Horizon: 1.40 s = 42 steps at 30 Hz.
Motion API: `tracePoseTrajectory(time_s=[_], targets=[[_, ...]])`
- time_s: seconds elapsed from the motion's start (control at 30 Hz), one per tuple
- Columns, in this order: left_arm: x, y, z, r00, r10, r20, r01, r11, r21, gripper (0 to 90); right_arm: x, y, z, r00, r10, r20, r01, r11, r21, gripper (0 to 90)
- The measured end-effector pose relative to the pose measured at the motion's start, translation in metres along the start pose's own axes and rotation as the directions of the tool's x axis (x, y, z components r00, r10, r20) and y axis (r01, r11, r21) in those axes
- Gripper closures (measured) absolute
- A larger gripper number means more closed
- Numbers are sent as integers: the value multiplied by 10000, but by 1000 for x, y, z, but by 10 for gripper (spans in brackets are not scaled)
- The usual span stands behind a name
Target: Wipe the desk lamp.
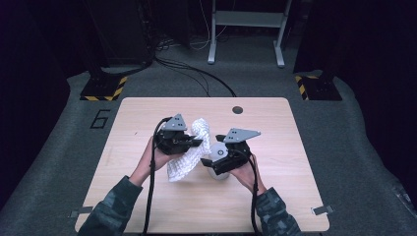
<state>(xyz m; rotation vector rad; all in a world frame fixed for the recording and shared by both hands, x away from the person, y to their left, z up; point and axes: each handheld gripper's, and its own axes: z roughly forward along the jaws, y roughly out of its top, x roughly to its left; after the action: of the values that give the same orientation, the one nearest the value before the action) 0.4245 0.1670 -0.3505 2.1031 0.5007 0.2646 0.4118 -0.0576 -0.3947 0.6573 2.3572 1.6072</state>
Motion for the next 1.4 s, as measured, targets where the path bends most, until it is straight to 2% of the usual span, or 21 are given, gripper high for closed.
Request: tracePoseTrajectory(time_s=[0.13, 0.17, 0.2, 0.27, 0.3, 0.33, 0.37, 0.4, 0.57, 0.67, 0.73, 0.83, 0.93, 0.97, 1.03, 1.1, 1.13, 1.27, 1.4], targets=[[-2, 6, 3, 9998, 37, 187, -36, 10000, -49, 842, 2, 0, 10, 9998, 124, 169, -125, 9999, 78, 0], [-2, 6, 4, 9999, 135, 108, -133, 9998, -139, 842, 2, -1, 13, 9996, 90, 254, -93, 9999, 112, 10], [-2, 7, 4, 9998, 66, 164, -65, 9999, -95, 842, 3, -1, 14, 9990, 201, 402, -206, 9997, 120, 41], [-2, 7, 6, 10000, 52, 82, -50, 9998, -189, 842, 3, -3, 17, 9986, 228, 477, -232, 9997, 83, 144], [-2, 7, 6, 10000, 33, 53, -32, 9998, -174, 841, 3, -4, 17, 9984, 190, 532, -193, 9998, 41, 168], [-1, 7, 6, 9998, -34, 192, 36, 9999, -145, 840, 2, -4, 18, 9983, 251, 524, -256, 9996, 77, 221], [-1, 7, 7, 9998, -69, 168, 72, 9998, -188, 839, 3, -5, 18, 9976, 329, 611, -332, 9994, 29, 306], [-1, 6, 7, 9998, -68, 184, 71, 9999, -143, 838, 2, -5, 18, 9967, 330, 740, -331, 9995, -6, 349], [0, 3, 9, 9999, -130, 111, 132, 9998, -174, 821, 1, -8, 18, 9958, 398, 828, -411, 9991, 139, 658], [1, 2, 9, 9999, -117, 51, 118, 9998, -180, 792, 1, -9, 18, 9943, 461, 960, -485, 9986, 232, 767], [1, 0, 8, 9999, -151, 12, 151, 9997, -209, 752, 0, -9, 18, 9940, 440, 1002, -464, 9987, 222, 796], [3, -2, 3, 9998, -192, -59, 191, 9995, -252, 616, -3, -10, 15, 9924, 500, 1128, -525, 9984, 191, 811], [3, -5, -1, 9991, -262, -327, 250, 9991, -353, 482, -6, -9, 10, 9896, 641, 1285, -653, 9978, 55, 817], [3, -7, -2, 9991, -338, -250, 328, 9987, -380, 435, -7, -8, 8, 9883, 685, 1364, -692, 9976, 5, 818], [3, -10, -3, 9987, -332, -374, 319, 9989, -340, 354, -8, -6, 4, 9855, 787, 1501, -780, 9969, -110, 820], [3, -14, -3, 9978, -497, -441, 479, 9980, -410, 289, -11, -3, 0, 9838, 775, 1617, -746, 9969, -238, 821], [3, -15, -4, 9974, -436, -579, 415, 9984, -378, 255, -12, -1, -1, 9823, 783, 1699, -747, 9968, -274, 821], [3, -22, -5, 9961, -589, -662, 557, 9972, -492, 169, -19, 7, -9, 9743, 715, 2138, -623, 9968, -493, 822], [2, -29, -4, 9947, -707, -749, 668, 9963, -542, 153, -29, 15, -20, 9570, 828, 2779, -632, 9949, -789, 823]])
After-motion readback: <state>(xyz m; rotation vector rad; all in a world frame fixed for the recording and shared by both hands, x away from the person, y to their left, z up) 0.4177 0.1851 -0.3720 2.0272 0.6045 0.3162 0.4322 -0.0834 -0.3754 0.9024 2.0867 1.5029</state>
